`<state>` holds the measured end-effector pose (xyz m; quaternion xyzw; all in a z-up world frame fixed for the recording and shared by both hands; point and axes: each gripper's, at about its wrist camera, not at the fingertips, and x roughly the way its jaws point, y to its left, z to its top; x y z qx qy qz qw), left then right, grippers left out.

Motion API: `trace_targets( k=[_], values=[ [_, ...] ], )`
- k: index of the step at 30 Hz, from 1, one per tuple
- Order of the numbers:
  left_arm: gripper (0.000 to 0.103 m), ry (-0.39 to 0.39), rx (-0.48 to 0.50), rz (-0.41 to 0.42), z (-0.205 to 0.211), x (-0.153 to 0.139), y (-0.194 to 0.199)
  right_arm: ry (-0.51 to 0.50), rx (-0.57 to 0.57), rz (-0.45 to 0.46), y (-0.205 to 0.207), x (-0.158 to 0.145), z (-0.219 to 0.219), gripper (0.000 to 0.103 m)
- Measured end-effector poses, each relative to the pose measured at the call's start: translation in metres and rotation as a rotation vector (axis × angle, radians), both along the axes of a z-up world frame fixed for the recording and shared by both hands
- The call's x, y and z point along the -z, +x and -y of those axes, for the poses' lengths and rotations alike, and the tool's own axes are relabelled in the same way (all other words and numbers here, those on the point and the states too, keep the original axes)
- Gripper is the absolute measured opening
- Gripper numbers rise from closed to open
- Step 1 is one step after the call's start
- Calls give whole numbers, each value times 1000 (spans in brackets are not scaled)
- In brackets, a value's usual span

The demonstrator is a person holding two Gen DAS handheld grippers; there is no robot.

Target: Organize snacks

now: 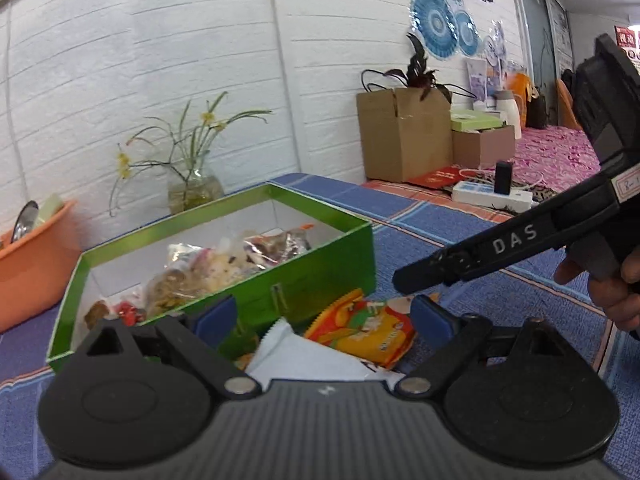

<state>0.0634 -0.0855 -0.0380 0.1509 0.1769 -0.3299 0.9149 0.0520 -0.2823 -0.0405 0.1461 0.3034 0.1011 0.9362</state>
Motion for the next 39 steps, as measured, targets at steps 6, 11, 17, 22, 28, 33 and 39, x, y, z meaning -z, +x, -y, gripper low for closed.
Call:
trace_targets(
  k=[6, 11, 17, 22, 28, 33, 39],
  values=[
    [91, 3, 50, -46, 16, 13, 20, 158, 16, -122, 18, 18, 13, 68],
    [85, -36, 144, -175, -2, 16, 24, 303, -26, -183, 23, 26, 28, 71],
    [86, 117, 165, -83, 30, 23, 17, 307, -74, -205, 36, 21, 19, 84],
    [72, 92, 48, -167, 37, 28, 32, 237, -107, -215, 39, 20, 12, 44],
    [47, 111, 76, -172, 39, 23, 18, 219, -122, -184, 30, 17, 8, 38],
    [46, 113, 105, -173, 33, 18, 6, 221, -122, -158, 11, 12, 3, 37],
    [46, 99, 108, -108, 22, 5, -16, 206, -135, -89, -10, -7, -8, 37]
  ],
)
